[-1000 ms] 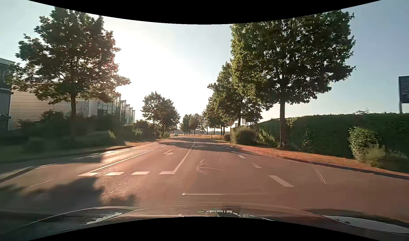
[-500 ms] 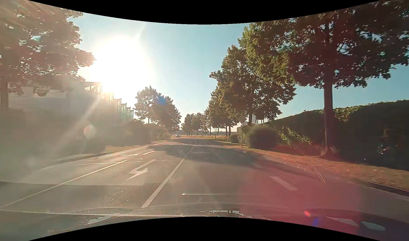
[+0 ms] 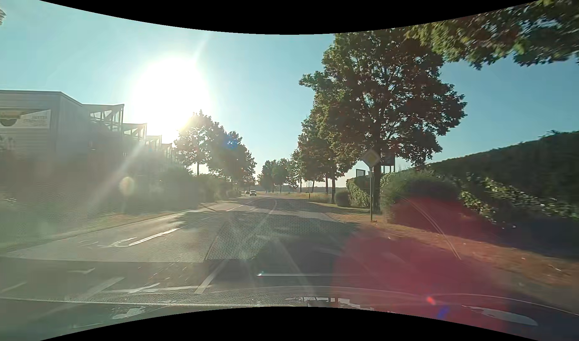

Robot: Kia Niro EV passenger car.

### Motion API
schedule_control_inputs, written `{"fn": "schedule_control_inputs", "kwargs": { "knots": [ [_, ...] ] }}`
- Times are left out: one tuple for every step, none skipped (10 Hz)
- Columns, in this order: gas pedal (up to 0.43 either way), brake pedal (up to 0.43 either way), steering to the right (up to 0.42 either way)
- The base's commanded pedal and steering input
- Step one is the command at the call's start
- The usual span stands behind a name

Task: Follow the waypoints while adhering to traffic rules and regulations

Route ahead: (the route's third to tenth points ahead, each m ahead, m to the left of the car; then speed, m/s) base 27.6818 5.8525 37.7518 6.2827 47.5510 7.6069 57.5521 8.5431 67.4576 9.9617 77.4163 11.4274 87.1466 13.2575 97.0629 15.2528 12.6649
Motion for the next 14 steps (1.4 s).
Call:
{"fn": "schedule_control_inputs", "kwargs": {
  "knots": [
    [0.087,0.0,-0.005],
    [0.087,0.0,-0.005],
    [0.087,0.0,-0.005],
    [0.087,0.0,-0.005],
    [0.087,0.0,-0.005],
    [0.087,0.0,-0.005],
    [0.087,0.0,-0.005],
    [0.087,0.0,-0.005],
    [0.087,0.0,-0.006],
    [0.087,0.0,-0.006],
    [0.087,0.0,-0.006],
    [0.087,0.0,-0.006],
    [0.087,0.0,-0.006],
    [0.087,0.0,-0.006]
  ]
}}
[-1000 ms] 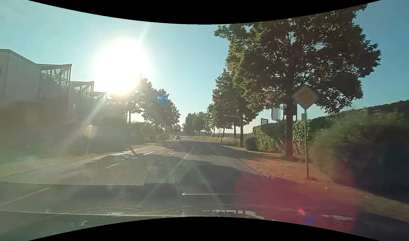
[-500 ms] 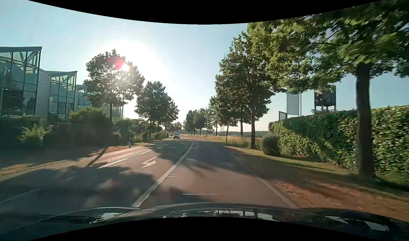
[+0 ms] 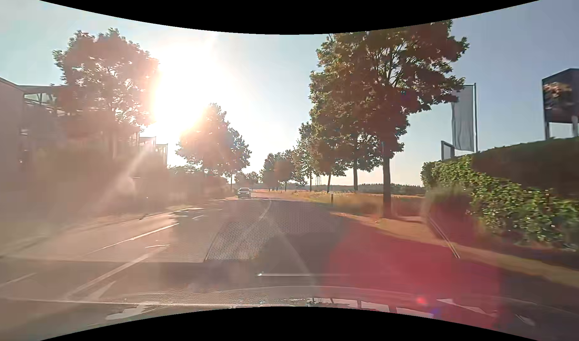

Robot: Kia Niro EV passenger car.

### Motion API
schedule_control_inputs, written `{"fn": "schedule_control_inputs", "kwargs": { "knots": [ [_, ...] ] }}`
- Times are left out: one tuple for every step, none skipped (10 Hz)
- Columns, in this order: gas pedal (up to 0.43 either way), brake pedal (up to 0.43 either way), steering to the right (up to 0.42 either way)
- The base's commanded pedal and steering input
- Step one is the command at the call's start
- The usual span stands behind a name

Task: Follow the waypoints while adhering to traffic rules and regulations

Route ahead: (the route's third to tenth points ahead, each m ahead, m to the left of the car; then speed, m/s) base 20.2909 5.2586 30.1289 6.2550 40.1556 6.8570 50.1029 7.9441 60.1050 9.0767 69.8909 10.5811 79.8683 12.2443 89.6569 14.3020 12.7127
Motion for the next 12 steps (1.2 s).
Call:
{"fn": "schedule_control_inputs", "kwargs": {
  "knots": [
    [0.087,0.0,-0.006],
    [0.087,0.0,-0.006],
    [0.087,0.0,-0.006],
    [0.087,0.0,-0.006],
    [0.087,0.0,-0.006],
    [0.087,0.0,-0.006],
    [0.087,0.0,-0.006],
    [0.087,0.0,-0.006],
    [0.087,0.0,-0.006],
    [0.087,0.0,-0.007],
    [0.087,0.0,-0.01],
    [0.087,0.0,-0.012]
  ]
}}
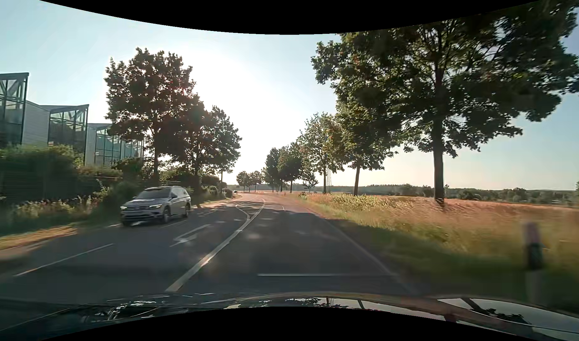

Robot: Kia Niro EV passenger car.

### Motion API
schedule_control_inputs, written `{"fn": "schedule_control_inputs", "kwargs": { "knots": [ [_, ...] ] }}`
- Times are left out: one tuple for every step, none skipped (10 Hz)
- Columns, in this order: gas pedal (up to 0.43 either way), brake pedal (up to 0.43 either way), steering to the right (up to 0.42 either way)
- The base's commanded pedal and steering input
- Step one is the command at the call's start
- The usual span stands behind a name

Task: Follow the waypoints while adhering to traffic rules and regulations

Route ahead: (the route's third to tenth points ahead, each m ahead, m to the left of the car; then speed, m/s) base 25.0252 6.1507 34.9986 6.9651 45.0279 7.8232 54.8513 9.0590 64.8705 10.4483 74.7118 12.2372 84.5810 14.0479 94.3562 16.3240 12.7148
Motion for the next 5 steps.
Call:
{"fn": "schedule_control_inputs", "kwargs": {
  "knots": [
    [0.087,0.0,-0.014],
    [0.087,0.0,-0.015],
    [0.087,0.0,-0.015],
    [0.087,0.0,-0.016],
    [0.087,0.0,-0.017]
  ]
}}
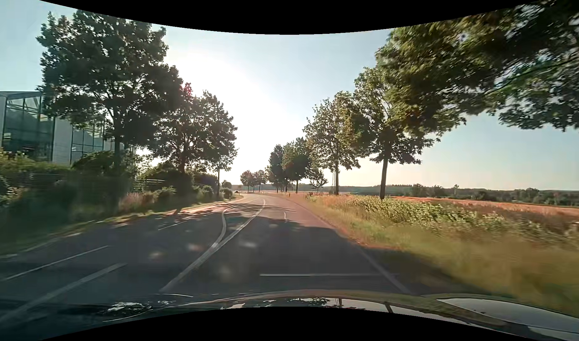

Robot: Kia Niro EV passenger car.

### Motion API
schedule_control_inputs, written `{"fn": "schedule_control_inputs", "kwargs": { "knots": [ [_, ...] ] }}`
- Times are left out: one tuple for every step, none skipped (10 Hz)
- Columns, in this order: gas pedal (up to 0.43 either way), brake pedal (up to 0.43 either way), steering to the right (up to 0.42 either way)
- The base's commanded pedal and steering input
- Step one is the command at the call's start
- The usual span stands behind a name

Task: Follow the waypoints while adhering to traffic rules and regulations

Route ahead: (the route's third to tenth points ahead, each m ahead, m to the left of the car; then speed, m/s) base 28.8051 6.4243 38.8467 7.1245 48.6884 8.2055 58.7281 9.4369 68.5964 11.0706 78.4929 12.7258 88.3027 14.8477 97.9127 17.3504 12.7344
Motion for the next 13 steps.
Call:
{"fn": "schedule_control_inputs", "kwargs": {
  "knots": [
    [0.087,0.0,-0.018],
    [0.087,0.0,-0.018],
    [0.087,0.0,-0.018],
    [0.087,0.0,-0.018],
    [0.087,0.0,-0.017],
    [0.098,0.0,-0.015],
    [0.098,0.0,-0.014],
    [0.098,0.0,-0.014],
    [0.098,0.0,-0.013],
    [0.098,0.0,-0.013],
    [0.098,0.0,-0.013],
    [0.098,0.0,-0.013],
    [0.098,0.0,-0.013]
  ]
}}
